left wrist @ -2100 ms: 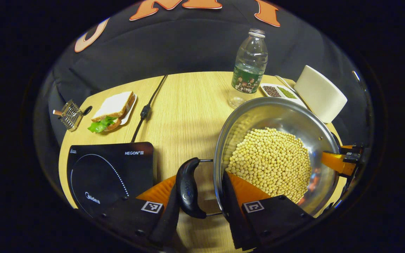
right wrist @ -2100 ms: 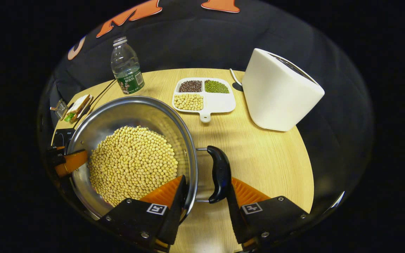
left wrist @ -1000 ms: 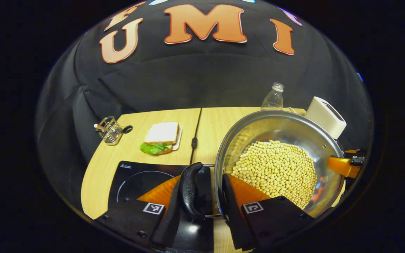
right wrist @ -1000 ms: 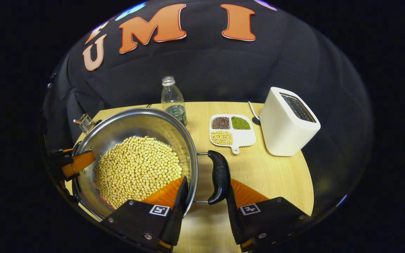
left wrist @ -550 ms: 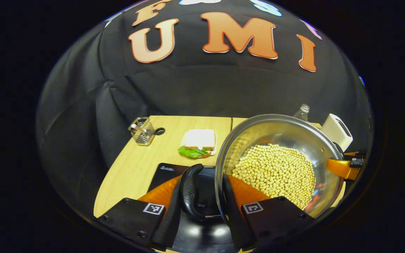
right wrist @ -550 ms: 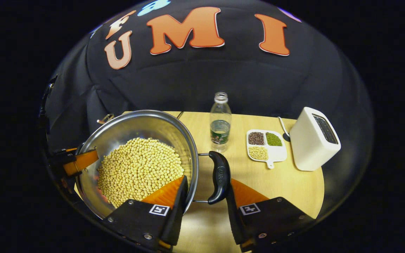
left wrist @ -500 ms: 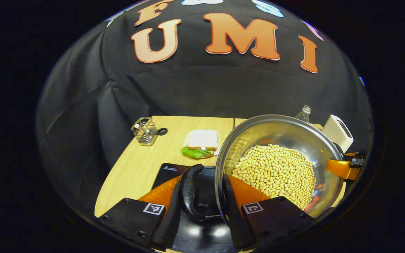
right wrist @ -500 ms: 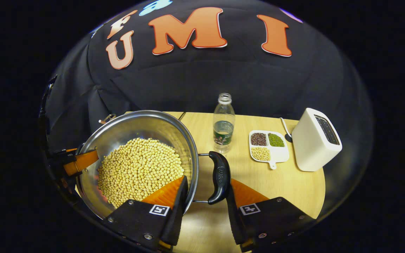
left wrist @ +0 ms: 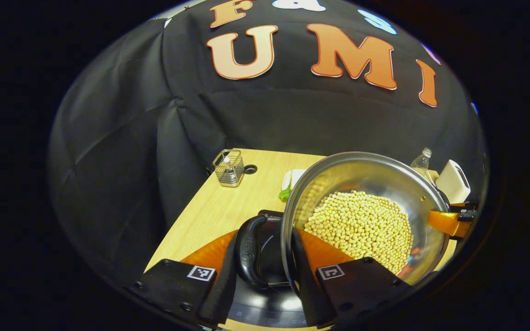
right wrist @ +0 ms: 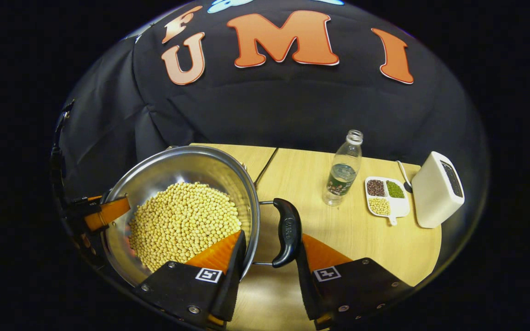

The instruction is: First push the handle of the pot to place it horizontally, then grasp the pot with both hands and set it on the induction cooktop.

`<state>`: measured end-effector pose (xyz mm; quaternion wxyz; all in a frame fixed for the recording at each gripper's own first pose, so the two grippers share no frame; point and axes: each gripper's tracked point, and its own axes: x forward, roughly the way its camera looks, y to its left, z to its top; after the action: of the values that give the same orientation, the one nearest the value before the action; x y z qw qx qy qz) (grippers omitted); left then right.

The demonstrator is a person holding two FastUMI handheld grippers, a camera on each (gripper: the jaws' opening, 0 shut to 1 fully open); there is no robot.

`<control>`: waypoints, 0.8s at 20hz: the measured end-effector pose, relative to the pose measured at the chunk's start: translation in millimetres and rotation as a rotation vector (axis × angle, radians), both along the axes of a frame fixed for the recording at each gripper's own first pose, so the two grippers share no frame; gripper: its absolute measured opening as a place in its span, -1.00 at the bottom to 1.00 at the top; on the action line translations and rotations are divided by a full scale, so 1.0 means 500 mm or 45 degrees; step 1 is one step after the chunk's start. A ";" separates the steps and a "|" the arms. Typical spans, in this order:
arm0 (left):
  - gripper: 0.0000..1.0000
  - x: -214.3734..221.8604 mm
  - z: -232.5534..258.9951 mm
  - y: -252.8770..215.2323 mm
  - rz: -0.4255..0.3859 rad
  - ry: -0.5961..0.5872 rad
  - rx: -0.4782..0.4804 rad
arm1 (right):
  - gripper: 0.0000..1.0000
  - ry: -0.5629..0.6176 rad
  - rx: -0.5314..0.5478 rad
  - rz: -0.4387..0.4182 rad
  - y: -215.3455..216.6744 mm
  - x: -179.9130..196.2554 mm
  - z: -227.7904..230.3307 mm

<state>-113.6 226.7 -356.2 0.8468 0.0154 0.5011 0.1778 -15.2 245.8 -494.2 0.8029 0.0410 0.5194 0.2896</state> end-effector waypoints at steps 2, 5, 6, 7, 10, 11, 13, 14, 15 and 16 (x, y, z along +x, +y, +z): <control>0.34 -0.011 -0.005 0.018 0.019 0.018 -0.007 | 0.16 0.002 -0.005 0.013 0.004 -0.001 0.004; 0.34 -0.014 -0.030 0.049 0.027 0.038 -0.012 | 0.16 0.017 -0.015 0.026 0.014 0.006 0.004; 0.34 -0.010 -0.038 0.057 0.027 0.041 -0.013 | 0.16 0.023 -0.022 0.028 0.012 0.011 0.007; 0.34 -0.006 -0.047 0.066 0.025 0.046 -0.011 | 0.16 0.025 -0.026 0.029 0.014 0.016 0.009; 0.34 -0.006 -0.061 0.057 0.040 0.058 -0.026 | 0.17 0.035 -0.050 0.041 0.019 0.014 0.004; 0.34 -0.005 -0.066 0.061 0.051 0.065 -0.038 | 0.16 0.038 -0.060 0.045 0.019 0.011 0.003; 0.34 -0.005 -0.062 0.069 0.074 0.087 -0.061 | 0.16 0.051 -0.078 0.055 0.021 0.009 0.006; 0.34 -0.003 -0.063 0.073 0.083 0.100 -0.069 | 0.16 0.062 -0.087 0.059 0.025 0.009 0.007; 0.34 0.002 -0.066 0.078 0.089 0.108 -0.073 | 0.17 0.070 -0.094 0.065 0.026 0.009 0.007; 0.34 0.007 -0.068 0.080 0.095 0.116 -0.078 | 0.17 0.075 -0.102 0.070 0.028 0.015 0.008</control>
<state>-110.1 266.7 -390.0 0.8160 -0.0212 0.5445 0.1929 -7.6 259.6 -490.0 0.7799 0.0030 0.5550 0.2894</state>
